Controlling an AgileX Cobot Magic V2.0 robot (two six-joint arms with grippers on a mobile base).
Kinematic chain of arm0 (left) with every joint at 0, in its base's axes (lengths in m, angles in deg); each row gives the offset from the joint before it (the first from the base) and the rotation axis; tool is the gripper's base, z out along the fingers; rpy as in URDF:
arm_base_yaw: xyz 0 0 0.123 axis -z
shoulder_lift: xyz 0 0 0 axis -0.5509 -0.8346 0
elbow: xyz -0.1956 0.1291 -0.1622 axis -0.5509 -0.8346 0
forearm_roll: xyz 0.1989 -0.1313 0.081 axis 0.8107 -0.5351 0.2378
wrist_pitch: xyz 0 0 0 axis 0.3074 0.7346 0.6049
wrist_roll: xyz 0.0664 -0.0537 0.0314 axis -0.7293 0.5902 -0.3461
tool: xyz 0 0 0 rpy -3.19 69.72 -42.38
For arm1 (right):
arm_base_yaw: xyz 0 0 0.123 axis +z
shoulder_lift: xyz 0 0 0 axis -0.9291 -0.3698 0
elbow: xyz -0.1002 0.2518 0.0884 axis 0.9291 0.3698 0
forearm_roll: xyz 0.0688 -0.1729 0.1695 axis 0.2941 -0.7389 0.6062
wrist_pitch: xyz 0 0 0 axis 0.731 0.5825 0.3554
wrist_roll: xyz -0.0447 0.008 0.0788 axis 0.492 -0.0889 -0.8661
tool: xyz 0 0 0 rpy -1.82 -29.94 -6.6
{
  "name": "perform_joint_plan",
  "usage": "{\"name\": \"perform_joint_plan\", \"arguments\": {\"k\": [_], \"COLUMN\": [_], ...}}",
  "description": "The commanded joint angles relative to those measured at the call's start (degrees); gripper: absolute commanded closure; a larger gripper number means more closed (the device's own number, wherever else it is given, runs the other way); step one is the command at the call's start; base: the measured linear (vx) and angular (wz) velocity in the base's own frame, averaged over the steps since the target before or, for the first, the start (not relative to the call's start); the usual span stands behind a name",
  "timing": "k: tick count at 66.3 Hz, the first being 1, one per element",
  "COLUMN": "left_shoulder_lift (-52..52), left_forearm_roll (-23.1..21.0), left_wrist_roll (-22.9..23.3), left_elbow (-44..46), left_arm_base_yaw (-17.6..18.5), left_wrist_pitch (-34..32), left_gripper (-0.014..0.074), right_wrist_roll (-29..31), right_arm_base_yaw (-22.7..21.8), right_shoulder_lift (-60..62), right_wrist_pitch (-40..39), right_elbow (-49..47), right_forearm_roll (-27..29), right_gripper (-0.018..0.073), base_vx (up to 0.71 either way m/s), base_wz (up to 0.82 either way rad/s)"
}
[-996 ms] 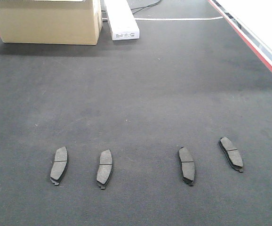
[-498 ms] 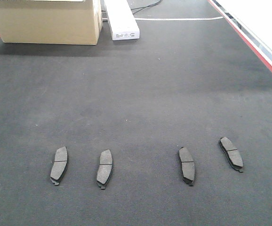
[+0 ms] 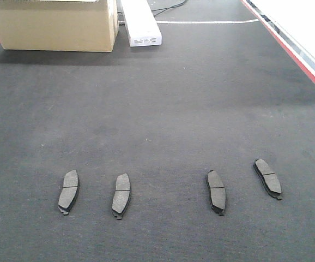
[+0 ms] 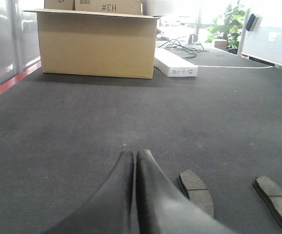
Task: Move and align brake pads A on conveyor
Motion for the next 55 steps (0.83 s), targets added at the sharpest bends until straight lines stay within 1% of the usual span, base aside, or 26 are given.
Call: {"name": "perform_joint_plan", "arguments": {"k": [1, 55], "left_shoulder_lift": [0.8, 0.8], "left_forearm_roll": [-0.4, -0.4], "left_wrist_roll": [0.1, 0.1], "left_elbow": [-1.1, -1.1], "left_arm_base_yaw": [0.2, 0.2], "left_wrist_pitch": [-4.4, -4.4], "left_gripper": [0.0603, 0.0603], "right_wrist_roll": [0.1, 0.1], "right_arm_base_yaw": [-0.3, -0.3], "right_shoulder_lift": [0.7, 0.7], "right_wrist_pitch": [-4.6, -4.6], "right_elbow": [0.7, 0.7], "right_forearm_roll": [-0.4, -0.4], "right_gripper": [0.0571, 0.0571], "base_vx": [0.0, 0.0], "base_wz": [0.0, 0.0]}}
